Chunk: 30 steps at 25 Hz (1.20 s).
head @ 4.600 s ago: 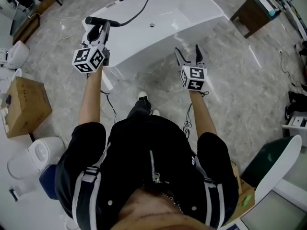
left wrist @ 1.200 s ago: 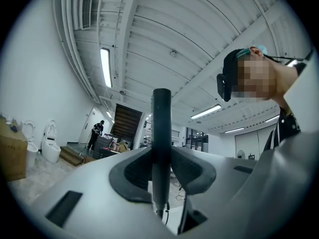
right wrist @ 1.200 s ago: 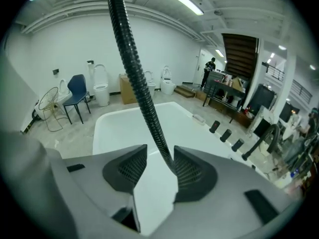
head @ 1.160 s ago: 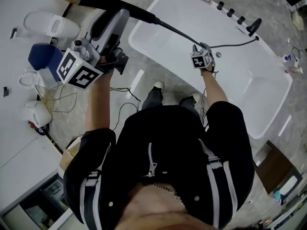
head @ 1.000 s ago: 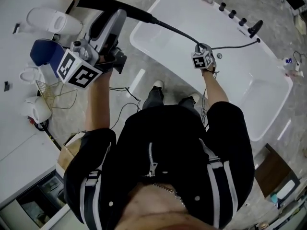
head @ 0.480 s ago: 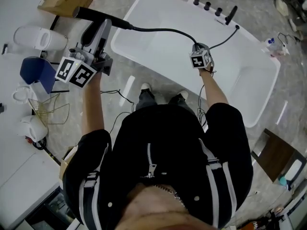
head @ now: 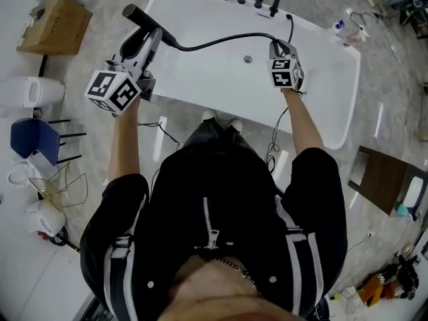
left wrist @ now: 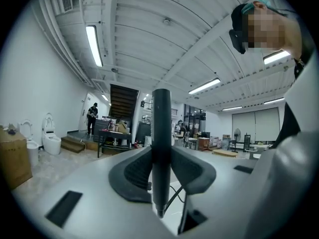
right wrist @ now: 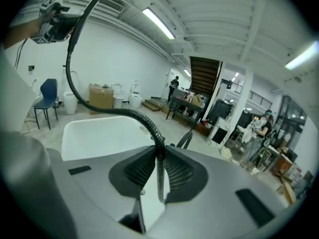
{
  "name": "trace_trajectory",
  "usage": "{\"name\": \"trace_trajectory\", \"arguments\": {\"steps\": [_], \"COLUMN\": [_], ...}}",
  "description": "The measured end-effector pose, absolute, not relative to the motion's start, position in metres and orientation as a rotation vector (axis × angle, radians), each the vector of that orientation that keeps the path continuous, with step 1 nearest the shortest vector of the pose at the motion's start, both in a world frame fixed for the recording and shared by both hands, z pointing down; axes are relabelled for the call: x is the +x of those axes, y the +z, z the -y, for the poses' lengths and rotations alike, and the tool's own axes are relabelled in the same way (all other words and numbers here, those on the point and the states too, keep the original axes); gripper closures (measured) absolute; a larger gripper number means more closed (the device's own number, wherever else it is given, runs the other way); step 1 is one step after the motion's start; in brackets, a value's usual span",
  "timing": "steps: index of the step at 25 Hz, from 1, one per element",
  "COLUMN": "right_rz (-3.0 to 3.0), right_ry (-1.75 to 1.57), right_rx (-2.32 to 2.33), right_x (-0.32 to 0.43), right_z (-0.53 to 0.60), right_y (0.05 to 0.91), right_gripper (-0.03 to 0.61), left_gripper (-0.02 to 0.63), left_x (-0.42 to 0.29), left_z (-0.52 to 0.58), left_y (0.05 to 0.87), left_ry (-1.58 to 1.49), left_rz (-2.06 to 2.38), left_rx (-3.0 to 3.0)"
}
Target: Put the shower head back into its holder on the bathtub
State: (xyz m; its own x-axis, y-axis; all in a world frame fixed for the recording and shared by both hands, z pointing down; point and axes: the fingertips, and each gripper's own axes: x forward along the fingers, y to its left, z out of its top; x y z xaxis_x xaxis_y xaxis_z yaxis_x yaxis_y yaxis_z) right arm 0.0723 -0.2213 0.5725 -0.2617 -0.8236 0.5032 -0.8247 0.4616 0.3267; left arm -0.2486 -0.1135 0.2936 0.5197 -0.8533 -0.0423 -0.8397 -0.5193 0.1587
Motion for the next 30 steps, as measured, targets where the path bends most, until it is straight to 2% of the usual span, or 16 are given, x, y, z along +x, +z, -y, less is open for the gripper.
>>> {"name": "trace_trajectory", "arguments": {"steps": [9, 18, 30], "right_rz": [2.081, 2.036, 2.031], "right_ry": [-0.212, -0.49, -0.581], "right_rx": [1.539, 1.594, 1.639], "right_x": [0.092, 0.08, 0.091], "right_z": [0.237, 0.255, 0.291], "right_y": [0.458, 0.36, 0.318], "right_gripper": [0.512, 0.514, 0.514], "left_gripper": [0.483, 0.483, 0.483], "left_x": [-0.212, -0.188, -0.159], "left_z": [0.164, 0.195, 0.213], "left_y": [0.322, 0.322, 0.318], "left_ry": [-0.117, -0.147, -0.177], "left_rz": [1.22, 1.041, 0.997], "left_rx": [2.731, 2.816, 2.823]}}
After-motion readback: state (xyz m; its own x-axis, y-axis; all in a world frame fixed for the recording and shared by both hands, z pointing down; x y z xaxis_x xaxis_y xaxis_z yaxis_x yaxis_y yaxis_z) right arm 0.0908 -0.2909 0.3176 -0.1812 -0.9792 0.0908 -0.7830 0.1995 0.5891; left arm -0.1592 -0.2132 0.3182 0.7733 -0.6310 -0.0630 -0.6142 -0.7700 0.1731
